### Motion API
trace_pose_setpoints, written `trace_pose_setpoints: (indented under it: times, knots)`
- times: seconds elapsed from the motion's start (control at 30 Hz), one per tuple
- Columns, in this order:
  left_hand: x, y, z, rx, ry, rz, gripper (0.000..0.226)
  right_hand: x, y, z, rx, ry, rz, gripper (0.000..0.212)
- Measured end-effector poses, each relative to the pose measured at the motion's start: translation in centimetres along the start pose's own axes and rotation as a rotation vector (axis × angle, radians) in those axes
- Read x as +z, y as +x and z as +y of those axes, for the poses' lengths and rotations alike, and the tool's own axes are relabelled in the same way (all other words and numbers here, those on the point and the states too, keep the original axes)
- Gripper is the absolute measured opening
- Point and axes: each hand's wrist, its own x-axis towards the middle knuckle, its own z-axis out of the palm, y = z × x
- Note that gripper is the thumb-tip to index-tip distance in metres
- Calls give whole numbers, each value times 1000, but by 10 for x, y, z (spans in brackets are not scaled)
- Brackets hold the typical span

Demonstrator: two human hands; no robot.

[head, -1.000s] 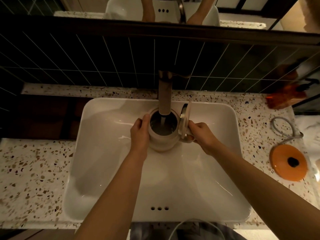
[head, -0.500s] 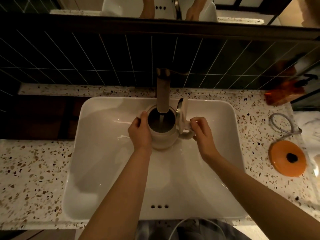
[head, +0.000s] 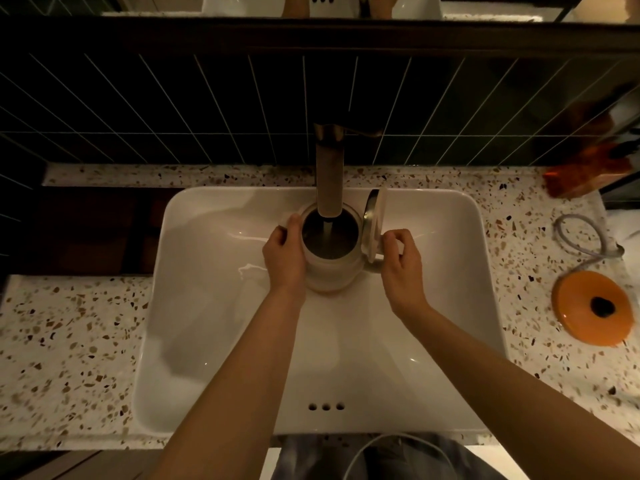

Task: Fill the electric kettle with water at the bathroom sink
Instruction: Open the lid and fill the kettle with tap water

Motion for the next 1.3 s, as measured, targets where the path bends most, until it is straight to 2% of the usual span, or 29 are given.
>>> trace_pose_setpoints:
  times: [0.43,0.6,0.83,1.0,1.17,1.3]
  knots:
    - [1,0,3,-26,42,-42,24,-11,13,3,1,-56,-62,28]
    - [3,0,5,-30,79,-52,26,-20,13,2,-37,-79,-144,34]
    - [0,1,7,-55,49,-60,21,-20,18,-2,-17,24,-215,34]
    - [-1,5,10,-52,41,-54,21,-19,20,-9,24,84,-306,39]
    - [-1,10,12,-55,47,-42,23,-18,28,-16,-17,36,-419,47]
    - [-3,12,12,-59,44,-61,22,-18,28,-13,5,35,-426,56]
